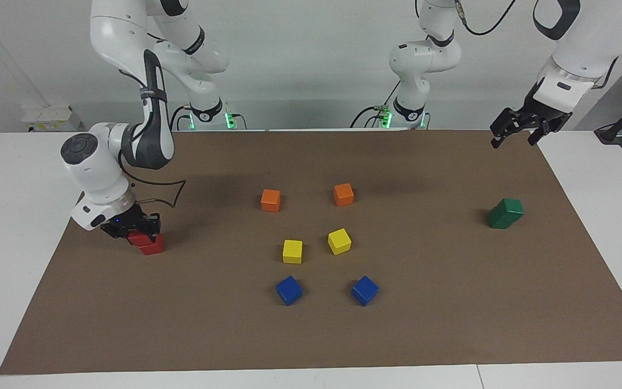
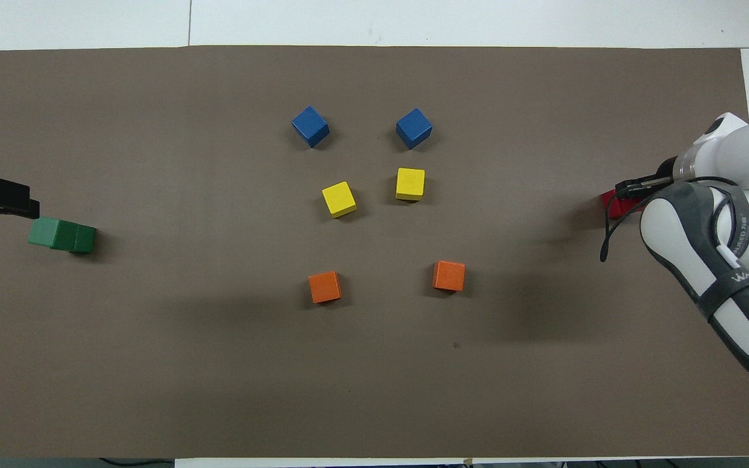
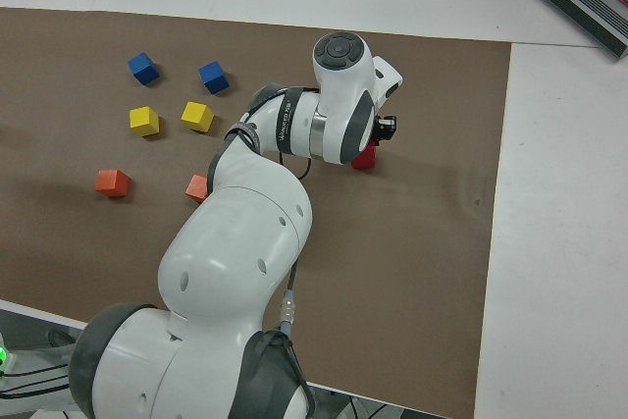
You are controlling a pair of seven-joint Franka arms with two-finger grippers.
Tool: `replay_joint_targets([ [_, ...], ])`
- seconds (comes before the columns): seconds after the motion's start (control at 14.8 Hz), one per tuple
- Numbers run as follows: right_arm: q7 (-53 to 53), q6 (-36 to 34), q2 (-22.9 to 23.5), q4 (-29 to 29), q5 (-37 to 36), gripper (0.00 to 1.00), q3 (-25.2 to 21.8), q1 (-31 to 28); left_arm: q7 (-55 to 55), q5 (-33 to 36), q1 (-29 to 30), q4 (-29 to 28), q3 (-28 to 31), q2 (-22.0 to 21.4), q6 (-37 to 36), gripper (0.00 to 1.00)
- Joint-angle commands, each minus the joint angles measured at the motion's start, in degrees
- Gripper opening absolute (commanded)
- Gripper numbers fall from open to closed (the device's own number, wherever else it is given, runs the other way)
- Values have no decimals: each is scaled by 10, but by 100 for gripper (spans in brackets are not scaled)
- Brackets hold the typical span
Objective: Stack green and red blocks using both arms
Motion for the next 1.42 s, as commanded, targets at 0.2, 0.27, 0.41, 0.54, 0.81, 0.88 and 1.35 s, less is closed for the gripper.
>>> replay_joint_targets([
  [0.2,0,17,-14,-26,9,0,7,-3,12,10,-13,-7,11,-7,12,100],
  [0.27,0,17,-15,-26,9,0,7,-3,12,10,-13,-8,11,-7,12,100],
  [0.41,1,17,-15,-26,9,0,8,-2,12,10,-13,-8,11,-7,11,100],
  [0.54,0,17,-15,-26,9,0,8,-2,12,10,-13,-7,11,-7,11,100],
  [0.81,0,17,-14,-26,9,0,8,-2,12,10,-13,-10,11,-8,13,100],
  [0.88,0,17,-15,-26,9,0,7,-2,12,10,-12,-10,11,-8,14,100],
  [1.35,3,18,-14,-25,9,100,7,0,8,9,-11,-13,10,-10,27,100],
])
